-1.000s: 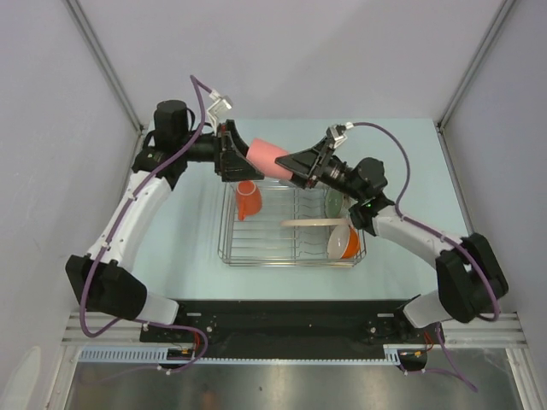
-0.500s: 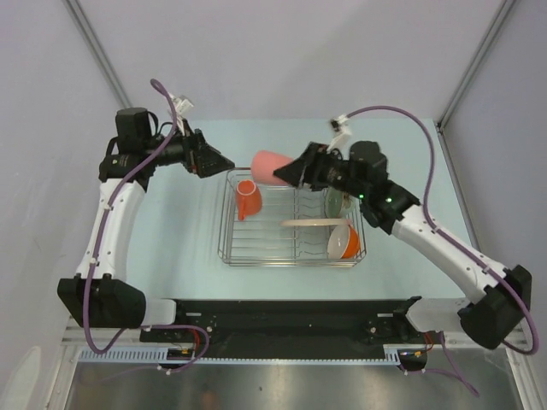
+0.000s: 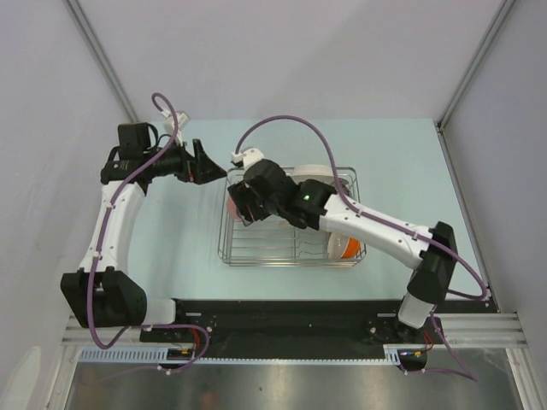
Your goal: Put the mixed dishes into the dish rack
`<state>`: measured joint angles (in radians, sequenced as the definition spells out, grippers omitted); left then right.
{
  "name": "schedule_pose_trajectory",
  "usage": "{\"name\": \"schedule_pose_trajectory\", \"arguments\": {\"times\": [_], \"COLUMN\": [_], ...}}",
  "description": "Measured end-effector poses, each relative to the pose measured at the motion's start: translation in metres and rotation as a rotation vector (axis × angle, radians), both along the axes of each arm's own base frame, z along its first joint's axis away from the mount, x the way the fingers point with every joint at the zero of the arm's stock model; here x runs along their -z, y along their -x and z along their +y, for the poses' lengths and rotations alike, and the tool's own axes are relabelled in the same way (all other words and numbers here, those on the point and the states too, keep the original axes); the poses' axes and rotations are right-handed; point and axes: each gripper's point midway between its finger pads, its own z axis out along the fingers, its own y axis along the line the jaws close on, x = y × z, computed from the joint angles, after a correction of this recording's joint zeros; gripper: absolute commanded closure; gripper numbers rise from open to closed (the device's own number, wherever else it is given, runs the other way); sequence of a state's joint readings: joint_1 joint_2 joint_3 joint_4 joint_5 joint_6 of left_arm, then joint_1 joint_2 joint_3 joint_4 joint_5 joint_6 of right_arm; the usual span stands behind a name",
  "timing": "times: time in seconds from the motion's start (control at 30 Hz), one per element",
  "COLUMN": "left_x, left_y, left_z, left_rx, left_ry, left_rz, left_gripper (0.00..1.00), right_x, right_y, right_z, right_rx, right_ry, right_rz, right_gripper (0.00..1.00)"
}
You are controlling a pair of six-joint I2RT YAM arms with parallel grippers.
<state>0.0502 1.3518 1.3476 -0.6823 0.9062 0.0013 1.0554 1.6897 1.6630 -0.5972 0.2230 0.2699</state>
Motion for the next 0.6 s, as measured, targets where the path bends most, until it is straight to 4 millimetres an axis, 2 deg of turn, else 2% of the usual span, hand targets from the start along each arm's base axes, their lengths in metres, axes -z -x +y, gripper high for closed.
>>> {"name": "schedule_pose_trajectory", "arguments": {"times": [0.23, 0.37, 0.6], "left_x": [0.026, 0.038, 0.046], "left_y": [0.0, -0.001, -0.004], "left_z": [0.004, 0.007, 0.011], "left_rx": [-0.021, -0.038, -0.057], "left_ry": [-0.011, -0.026, -0.057], "left_rz": [0.043, 0.062, 0.053], "left_gripper": [0.01, 0.01, 0.01], "right_x": [0.05, 0.078, 0.105], "right_y": [-0.005, -0.003, -0.001], "right_z": [0.012, 0.011, 0.007], "right_rx": [-0.008, -0.017, -0.039], "right_ry": [0.222, 0.312, 0.397], "right_rz": [0.013, 0.038, 0.068], "right_gripper": [1.0, 1.0, 1.0]}}
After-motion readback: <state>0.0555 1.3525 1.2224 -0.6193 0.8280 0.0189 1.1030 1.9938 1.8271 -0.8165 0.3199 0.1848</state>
